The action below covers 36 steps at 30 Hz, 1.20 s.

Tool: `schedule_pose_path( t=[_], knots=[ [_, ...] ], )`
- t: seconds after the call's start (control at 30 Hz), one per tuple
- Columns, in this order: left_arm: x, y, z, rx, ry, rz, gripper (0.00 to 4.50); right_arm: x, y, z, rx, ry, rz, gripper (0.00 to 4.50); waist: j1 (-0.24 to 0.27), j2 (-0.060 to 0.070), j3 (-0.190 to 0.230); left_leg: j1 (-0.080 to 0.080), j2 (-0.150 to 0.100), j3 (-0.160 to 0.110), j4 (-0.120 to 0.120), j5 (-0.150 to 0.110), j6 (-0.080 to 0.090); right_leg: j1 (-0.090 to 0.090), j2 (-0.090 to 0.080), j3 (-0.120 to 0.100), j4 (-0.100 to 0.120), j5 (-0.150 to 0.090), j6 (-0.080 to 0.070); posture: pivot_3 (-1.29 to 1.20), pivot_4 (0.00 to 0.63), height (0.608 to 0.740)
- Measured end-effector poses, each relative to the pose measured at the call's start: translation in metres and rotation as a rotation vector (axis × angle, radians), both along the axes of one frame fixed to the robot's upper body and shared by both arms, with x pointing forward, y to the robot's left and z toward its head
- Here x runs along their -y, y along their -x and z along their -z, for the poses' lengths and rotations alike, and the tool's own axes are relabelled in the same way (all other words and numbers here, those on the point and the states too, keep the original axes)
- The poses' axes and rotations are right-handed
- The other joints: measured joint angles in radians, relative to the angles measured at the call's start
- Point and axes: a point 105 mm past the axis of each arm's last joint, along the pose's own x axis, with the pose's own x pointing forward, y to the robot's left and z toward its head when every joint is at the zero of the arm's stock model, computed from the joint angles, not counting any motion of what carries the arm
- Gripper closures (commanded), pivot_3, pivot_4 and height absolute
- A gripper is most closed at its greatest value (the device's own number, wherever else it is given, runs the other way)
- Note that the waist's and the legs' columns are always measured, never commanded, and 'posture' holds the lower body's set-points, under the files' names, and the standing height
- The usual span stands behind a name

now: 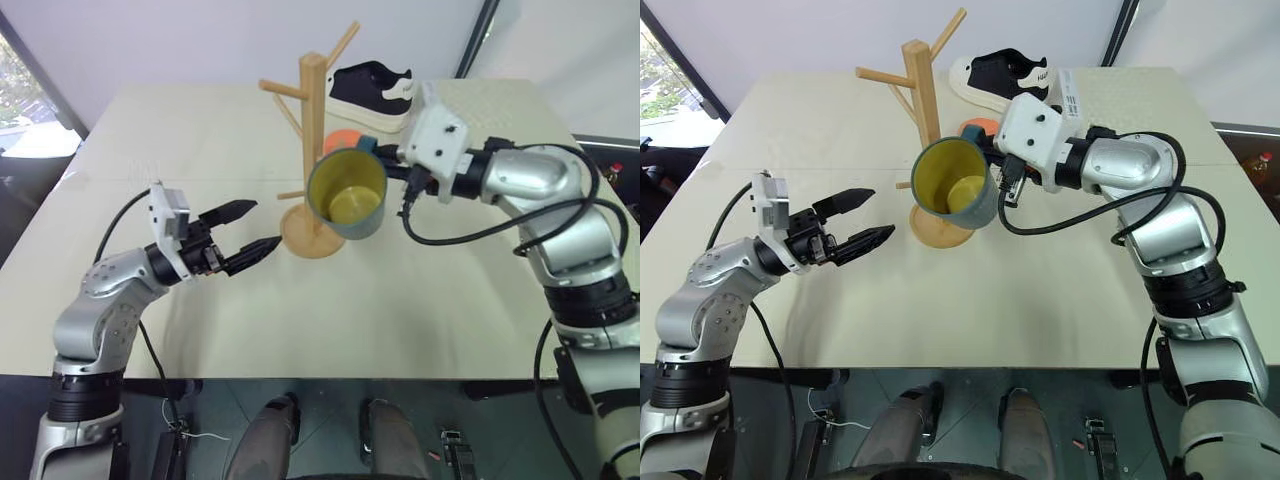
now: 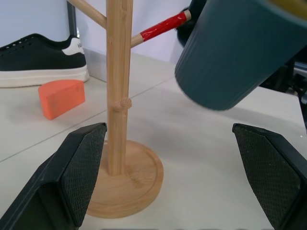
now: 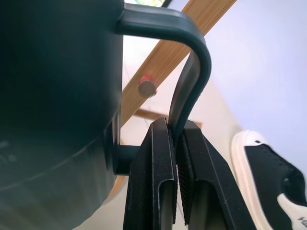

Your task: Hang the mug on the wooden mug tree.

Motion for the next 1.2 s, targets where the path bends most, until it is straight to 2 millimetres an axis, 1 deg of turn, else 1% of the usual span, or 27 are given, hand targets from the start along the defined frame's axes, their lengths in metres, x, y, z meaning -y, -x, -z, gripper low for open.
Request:
schedule_pose_path(
  t=[0.1,0.23,0.3,0.43,0.53,0.6,0.73,0.83,0.97,1.0,1.07,1.1,1.13,1.2],
  knots=[
    [-0.004,0.001,0.0,-0.001,0.004,-0.026,0.0,0.0,-0.004,0.005,-0.019,0.02,-0.004,4.44,-0.005,0.0,0.0,0.0,0.001,0.001,0.0,0.001,-0.002,0.0,0.002,0.0,0.0,0.002,-0.003,0.0,0.15,0.74],
    [-0.005,0.003,0.001,0.001,0.003,-0.042,0.0,-0.009,-0.005,-0.004,0.004,0.027,-0.03,4.44,-0.021,0.0,0.0,0.001,0.005,0.001,0.001,0.003,-0.005,-0.001,0.008,0.001,0.0,0.005,-0.007,0.0,0.15,0.74],
    [-0.005,0.003,0.0,0.001,0.005,-0.046,0.0,-0.01,-0.006,-0.008,0.017,0.033,-0.029,4.44,-0.022,0.0,0.0,0.002,0.007,0.001,0.001,0.003,-0.005,-0.001,0.01,0.001,0.001,0.006,-0.009,0.0,0.15,0.74],
    [-0.005,0.003,-0.001,0.002,0.011,-0.041,0.0,-0.012,-0.011,-0.004,0.005,0.036,-0.015,4.44,-0.027,0.0,0.0,0.004,0.008,0.001,0.001,0.004,-0.006,-0.001,0.01,0.002,0.003,0.007,-0.01,0.0,0.15,0.74],
    [-0.007,0.003,-0.003,0.006,0.006,-0.041,0.0,-0.019,-0.016,-0.001,-0.004,0.057,-0.011,4.44,-0.028,0.0,0.0,0.004,0.008,0.002,0.001,0.004,-0.006,-0.001,0.011,0.003,0.003,0.007,-0.011,0.0,0.15,0.74],
    [-0.007,0.003,-0.004,0.01,0.007,-0.041,0.0,-0.025,-0.021,-0.003,0.001,0.063,-0.002,4.44,-0.028,0.0,0.0,0.004,0.008,0.002,0.001,0.004,-0.006,-0.001,0.011,0.003,0.003,0.007,-0.011,0.0,0.15,0.74],
    [-0.006,0.003,-0.005,0.013,0.007,-0.04,0.0,-0.031,-0.03,-0.005,0.001,0.061,0.019,4.44,-0.025,0.0,0.0,0.004,0.007,0.002,0.001,0.004,-0.006,-0.001,0.011,0.003,0.003,0.007,-0.01,0.0,0.15,0.74],
    [-0.006,0.003,-0.005,0.015,0.008,-0.041,0.0,-0.038,-0.036,0.0,-0.018,0.071,0.02,4.44,-0.026,0.0,0.0,0.004,0.007,0.002,0.001,0.004,-0.006,-0.001,0.011,0.003,0.003,0.007,-0.01,0.0,0.15,0.74],
    [-0.006,0.003,-0.006,0.019,0.009,-0.041,0.0,-0.043,-0.041,0.014,-0.049,0.105,0.027,4.44,-0.027,0.0,0.0,0.004,0.007,0.002,0.001,0.004,-0.007,-0.002,0.011,0.003,0.004,0.007,-0.01,0.0,0.15,0.74],
    [-0.006,0.003,-0.006,0.019,0.009,-0.042,0.0,-0.043,-0.042,0.015,-0.053,0.107,0.026,4.16,-0.027,0.0,0.0,0.004,0.007,0.002,0.001,0.004,-0.007,-0.002,0.011,0.003,0.004,0.007,-0.01,0.0,0.15,0.74],
    [-0.006,0.002,-0.006,0.02,0.01,-0.043,0.0,-0.045,-0.042,0.017,-0.054,0.105,0.023,3.44,-0.027,0.0,0.0,0.004,0.007,0.002,0.001,0.004,-0.007,-0.002,0.011,0.003,0.004,0.007,-0.01,0.0,0.15,0.74],
    [-0.006,0.002,-0.006,0.02,0.01,-0.044,0.0,-0.046,-0.042,0.016,-0.051,0.105,0.02,3.0,-0.027,0.0,0.0,0.004,0.007,0.002,0.001,0.004,-0.007,-0.002,0.011,0.003,0.004,0.007,-0.01,0.0,0.15,0.74],
    [-0.006,0.002,-0.006,0.02,0.01,-0.045,0.0,-0.046,-0.042,0.015,-0.046,0.103,0.022,2.41,-0.027,0.0,0.0,0.004,0.007,0.002,0.001,0.004,-0.007,-0.002,0.011,0.003,0.004,0.007,-0.01,0.0,0.15,0.74],
    [-0.006,0.002,-0.006,0.02,0.01,-0.046,0.0,-0.046,-0.042,0.012,-0.037,0.103,0.021,1.45,-0.028,0.0,0.0,0.004,0.007,0.002,0.001,0.004,-0.007,-0.002,0.011,0.003,0.004,0.007,-0.01,0.0,0.15,0.74]
  ],
)
